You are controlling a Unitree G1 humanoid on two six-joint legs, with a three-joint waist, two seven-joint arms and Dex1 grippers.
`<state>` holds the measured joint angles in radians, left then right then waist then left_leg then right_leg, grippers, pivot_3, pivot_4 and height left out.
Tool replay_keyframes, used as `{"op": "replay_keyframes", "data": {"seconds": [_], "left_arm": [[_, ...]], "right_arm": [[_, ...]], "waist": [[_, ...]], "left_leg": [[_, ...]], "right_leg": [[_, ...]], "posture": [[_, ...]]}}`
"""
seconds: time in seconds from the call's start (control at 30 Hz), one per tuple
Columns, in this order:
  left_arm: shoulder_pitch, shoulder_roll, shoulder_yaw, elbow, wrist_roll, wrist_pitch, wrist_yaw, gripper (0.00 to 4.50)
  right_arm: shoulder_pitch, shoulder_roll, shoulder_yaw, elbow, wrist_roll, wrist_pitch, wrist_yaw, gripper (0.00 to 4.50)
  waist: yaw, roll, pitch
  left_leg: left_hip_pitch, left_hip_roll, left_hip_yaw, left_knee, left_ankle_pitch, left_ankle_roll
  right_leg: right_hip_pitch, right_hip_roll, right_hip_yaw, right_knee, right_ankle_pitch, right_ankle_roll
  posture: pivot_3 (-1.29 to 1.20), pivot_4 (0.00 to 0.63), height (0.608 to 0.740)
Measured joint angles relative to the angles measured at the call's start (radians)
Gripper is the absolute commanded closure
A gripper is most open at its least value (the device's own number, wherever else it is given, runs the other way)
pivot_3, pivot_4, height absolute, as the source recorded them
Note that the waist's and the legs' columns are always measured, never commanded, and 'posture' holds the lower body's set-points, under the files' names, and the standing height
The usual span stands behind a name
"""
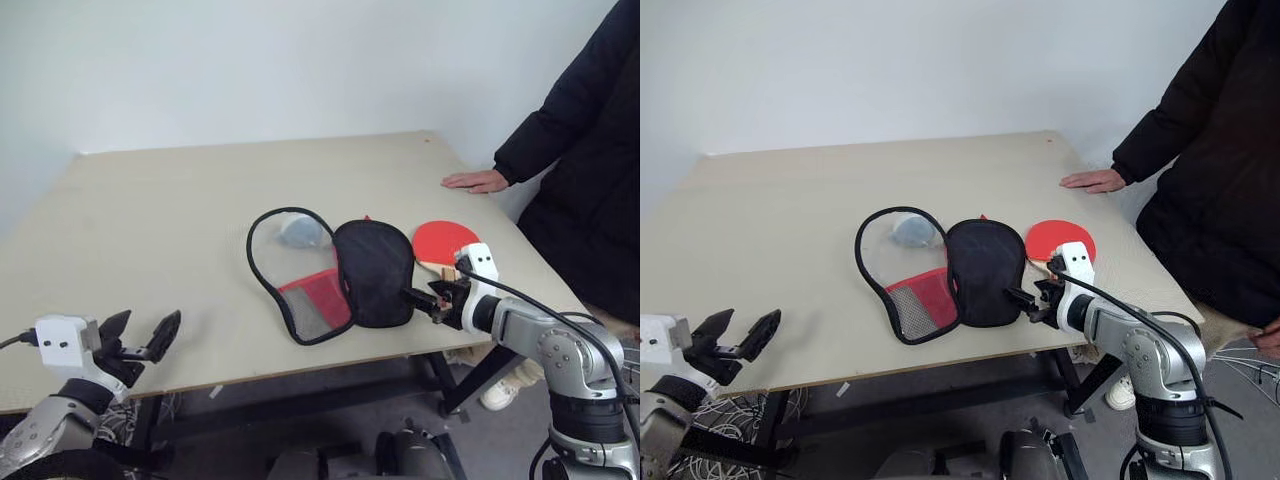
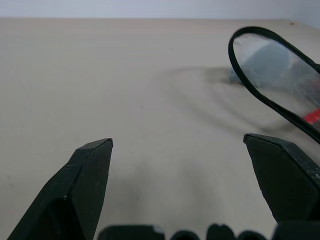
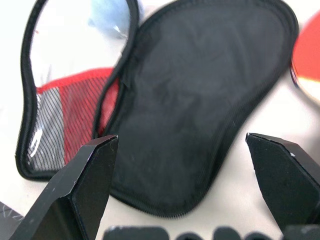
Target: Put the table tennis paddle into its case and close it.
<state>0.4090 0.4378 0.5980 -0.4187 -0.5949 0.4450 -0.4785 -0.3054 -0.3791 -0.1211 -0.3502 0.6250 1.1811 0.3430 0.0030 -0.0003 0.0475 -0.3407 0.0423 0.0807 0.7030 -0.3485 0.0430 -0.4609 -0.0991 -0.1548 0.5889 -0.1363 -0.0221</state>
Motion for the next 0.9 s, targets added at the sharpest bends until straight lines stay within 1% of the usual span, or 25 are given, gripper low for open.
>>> {"op": "replay_keyframes", "data": {"seconds": [0.13, 0.37, 0.6, 0.73, 0.9], "left_arm": [[0.0, 0.004, 0.003, 0.001, 0.002, -0.004, 0.003, 0.0], [-0.003, 0.041, 0.021, 0.009, -0.002, -0.006, -0.005, 0.0], [-0.051, 0.056, -0.003, 0.01, -0.001, 0.005, -0.009, 0.0], [-0.09, 0.065, -0.051, 0.03, -0.003, 0.015, -0.039, 0.0], [-0.127, 0.085, -0.082, 0.056, -0.002, 0.026, -0.063, 0.0]], "right_arm": [[-0.003, -0.004, 0.014, 0.023, -0.004, -0.006, 0.009, 0.07], [0.0, -0.009, 0.028, 0.022, -0.007, -0.011, 0.012, 0.07], [-0.017, -0.035, 0.016, 0.028, -0.038, -0.026, -0.007, 0.07], [-0.038, -0.044, 0.001, 0.035, -0.085, -0.037, -0.06, 0.07], [-0.066, -0.002, -0.019, 0.077, -0.146, -0.04, -0.154, 0.07]], "waist": [[0.0, 0.0, 0.0], [-0.001, 0.0, 0.0], [0.0, 0.0, 0.0], [0.0, 0.0, 0.0], [-0.001, 0.001, 0.0]], "left_leg": [[0.0, 0.0, 0.0, 0.0, 0.0, 0.0], [0.0, 0.0, 0.0, 0.0, 0.0, 0.0], [0.0, 0.0, 0.0, 0.0, 0.0, 0.0], [0.0, -0.001, 0.0, 0.0, 0.0, 0.0], [-0.001, 0.0, 0.003, 0.0, 0.0, 0.0]], "right_leg": [[0.0, 0.0, 0.0, 0.0, 0.0, 0.0], [-0.001, 0.0, 0.0, 0.0, 0.0, 0.0], [0.0, 0.0, 0.0, 0.0, 0.0, 0.0], [0.0, 0.001, 0.0, 0.0, 0.0, 0.0], [-0.001, 0.006, 0.002, -0.001, 0.0, 0.0]], "posture": [[0.0, 0.0, 0.74], [0.0, 0.0, 0.74], [0.0, 0.0, 0.74], [0.0, 0.0, 0.74], [0.0, 0.0, 0.74]]}}
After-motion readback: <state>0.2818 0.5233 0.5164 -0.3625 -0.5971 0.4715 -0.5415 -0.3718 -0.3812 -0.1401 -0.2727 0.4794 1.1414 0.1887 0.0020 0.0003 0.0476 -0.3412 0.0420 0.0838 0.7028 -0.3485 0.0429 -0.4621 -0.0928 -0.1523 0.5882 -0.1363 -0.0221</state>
